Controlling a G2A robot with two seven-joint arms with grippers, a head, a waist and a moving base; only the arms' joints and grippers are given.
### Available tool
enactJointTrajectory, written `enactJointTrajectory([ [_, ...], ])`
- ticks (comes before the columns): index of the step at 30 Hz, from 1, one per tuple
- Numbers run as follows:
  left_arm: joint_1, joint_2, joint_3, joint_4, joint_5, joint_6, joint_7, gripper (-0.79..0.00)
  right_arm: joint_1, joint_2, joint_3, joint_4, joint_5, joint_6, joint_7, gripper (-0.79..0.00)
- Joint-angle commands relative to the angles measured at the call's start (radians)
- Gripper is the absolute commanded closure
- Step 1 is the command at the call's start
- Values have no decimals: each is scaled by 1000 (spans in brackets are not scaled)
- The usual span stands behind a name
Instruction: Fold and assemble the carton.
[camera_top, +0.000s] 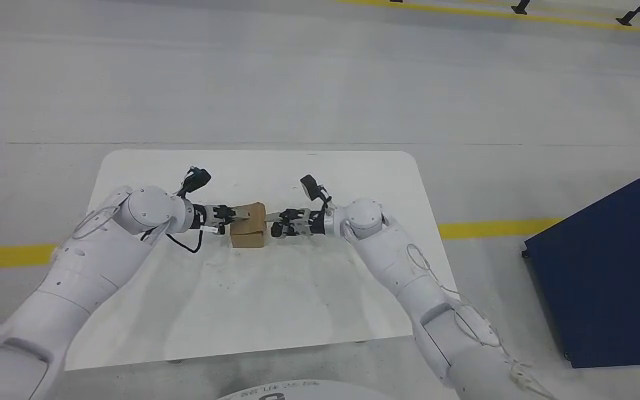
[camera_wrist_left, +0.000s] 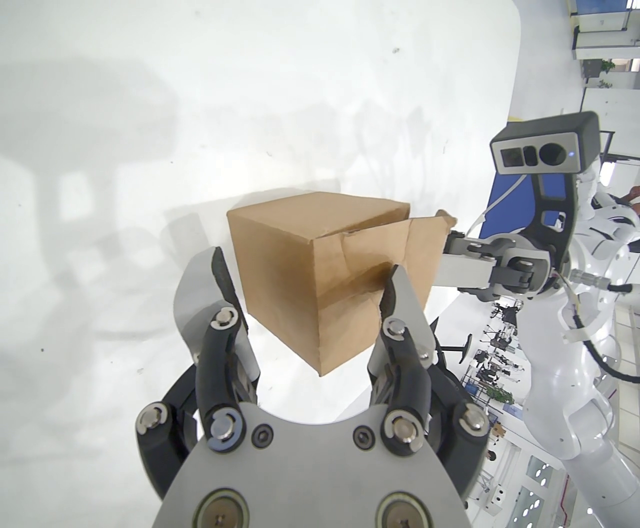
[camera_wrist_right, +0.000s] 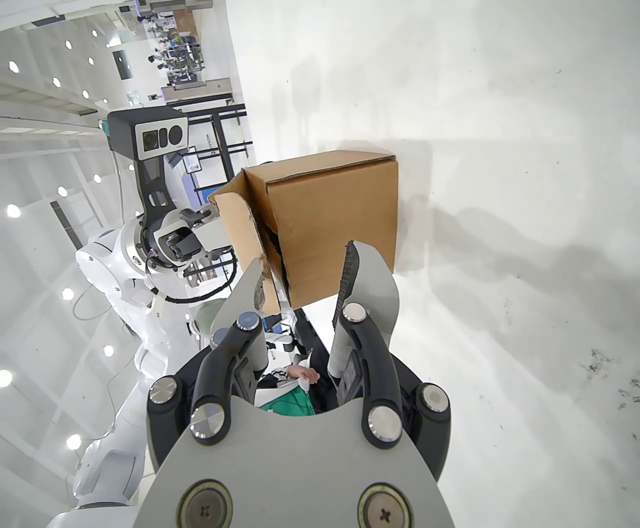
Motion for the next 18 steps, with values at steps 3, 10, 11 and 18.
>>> enactJointTrajectory([
  [3,2,-1,-5,6,-2,-5,-2,-557,9,-3,-13,2,-3,16,-8,-317],
  [10,6,-3,-15,11,-8,-21,-3,-523,18,-6,-27,4,-5,20,-10,-329],
  [11,6,-3,-16,11,-9,-23,-5,-514,18,-6,-28,5,-5,20,-9,-329],
  [18,5,-7,-19,24,-11,-34,-10,-496,23,-8,-39,1,-7,29,-11,-329],
])
